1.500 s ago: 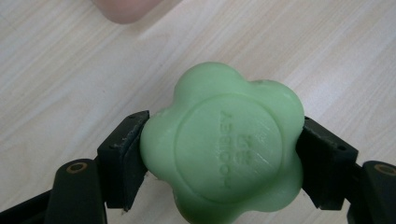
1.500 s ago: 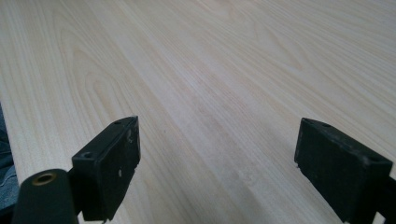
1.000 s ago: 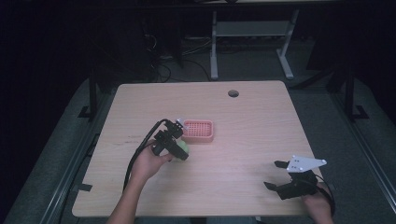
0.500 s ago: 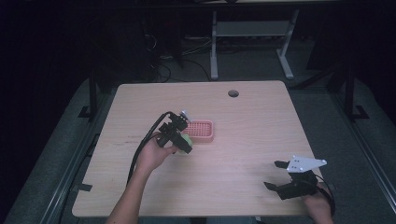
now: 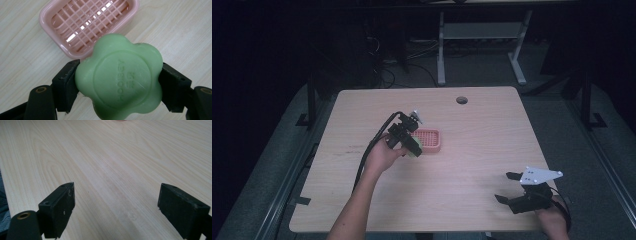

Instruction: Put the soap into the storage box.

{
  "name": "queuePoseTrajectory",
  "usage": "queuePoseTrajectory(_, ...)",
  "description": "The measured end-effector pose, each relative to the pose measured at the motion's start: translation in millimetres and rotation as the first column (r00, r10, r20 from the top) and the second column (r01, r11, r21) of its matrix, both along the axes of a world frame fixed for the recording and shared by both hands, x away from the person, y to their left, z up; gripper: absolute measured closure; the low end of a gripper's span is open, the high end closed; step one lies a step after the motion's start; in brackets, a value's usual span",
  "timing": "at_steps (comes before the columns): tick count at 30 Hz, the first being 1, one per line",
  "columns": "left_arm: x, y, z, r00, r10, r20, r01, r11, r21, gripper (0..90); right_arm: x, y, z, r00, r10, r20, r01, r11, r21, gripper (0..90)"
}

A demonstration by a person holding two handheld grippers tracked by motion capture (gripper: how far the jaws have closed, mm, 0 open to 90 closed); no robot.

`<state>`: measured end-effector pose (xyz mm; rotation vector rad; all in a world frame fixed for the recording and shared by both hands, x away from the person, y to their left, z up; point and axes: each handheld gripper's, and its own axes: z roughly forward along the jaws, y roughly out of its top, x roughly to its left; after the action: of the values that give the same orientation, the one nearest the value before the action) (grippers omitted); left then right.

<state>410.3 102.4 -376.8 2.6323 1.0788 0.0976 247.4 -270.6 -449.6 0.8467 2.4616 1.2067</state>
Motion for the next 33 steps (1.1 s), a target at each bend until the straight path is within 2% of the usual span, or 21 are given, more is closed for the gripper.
queuePoseTrajectory(10,16.1,-8.9,0.5,0.9999,-0.011,-0.009,0.011,0.9995,0.028,26.7,-0.2,-1.0,0.2,1.0,-0.001,0.004,0.001,1.0,0.007,13.8)
queuePoseTrajectory(17,25.3,-13.1,-0.3,0.9998,0.013,-0.016,-0.013,0.9998,0.016,26.7,-0.7,-1.2,0.4,1.0,-0.004,0.002,0.004,0.9999,0.009,13.7)
queuePoseTrajectory(22,34.0,-16.7,1.0,0.9996,0.013,-0.025,-0.012,0.9994,0.033,26.7,-0.8,-1.1,0.3,1.0,-0.004,0.002,0.004,0.9999,0.01,13.8)
queuePoseTrajectory(27,40.0,-23.0,3.5,0.9997,0.015,-0.017,-0.014,0.9988,0.046,26.6,-1.0,-1.5,0.4,1.0,-0.007,0.001,0.007,0.9999,0.013,13.7)
queuePoseTrajectory(33,47.3,-28.6,6.4,0.9996,0.022,-0.016,-0.021,0.9988,0.043,26.7,-1.1,-1.9,0.6,1.0,-0.004,0.004,0.004,0.9999,0.011,13.7)
